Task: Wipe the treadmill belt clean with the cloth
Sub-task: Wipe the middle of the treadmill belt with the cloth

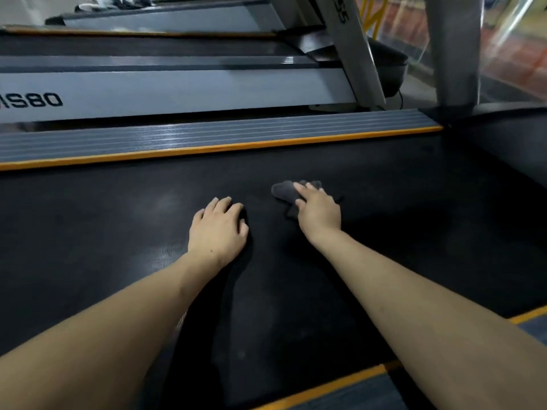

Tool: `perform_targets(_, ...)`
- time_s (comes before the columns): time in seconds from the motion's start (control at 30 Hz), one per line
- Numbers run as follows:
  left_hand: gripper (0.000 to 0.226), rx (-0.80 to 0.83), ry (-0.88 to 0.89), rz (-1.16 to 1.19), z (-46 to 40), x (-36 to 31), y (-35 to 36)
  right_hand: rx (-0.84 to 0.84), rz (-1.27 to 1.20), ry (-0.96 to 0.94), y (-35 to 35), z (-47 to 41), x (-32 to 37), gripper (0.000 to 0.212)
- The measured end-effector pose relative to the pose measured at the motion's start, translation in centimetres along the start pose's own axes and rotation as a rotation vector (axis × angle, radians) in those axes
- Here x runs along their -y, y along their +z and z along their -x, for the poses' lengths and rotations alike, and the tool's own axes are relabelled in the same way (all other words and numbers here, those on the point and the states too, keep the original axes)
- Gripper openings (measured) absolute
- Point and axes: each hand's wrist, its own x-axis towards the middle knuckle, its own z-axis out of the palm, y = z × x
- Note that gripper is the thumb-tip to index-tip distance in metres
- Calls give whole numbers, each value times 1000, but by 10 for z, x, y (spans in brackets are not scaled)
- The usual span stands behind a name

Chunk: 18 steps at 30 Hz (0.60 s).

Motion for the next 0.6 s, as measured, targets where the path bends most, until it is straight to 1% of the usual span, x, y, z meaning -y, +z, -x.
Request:
perform_targets(0.13,38,-61,-21,-13,-56,33,5,-21,20,-43,13,-55,3,44)
perform_targets(0.27,40,-32,-65,-66,-96,63,9,-54,55,-54,18,-107,7,43)
perform_targets(0.47,39,-134,-53,-51,-103,74,22,-73,117,-70,24,-147,14,41)
perform_targets(0.6,35,-144,-59,-21,-103,73,21,-89,117,-34,25,-147,19,40)
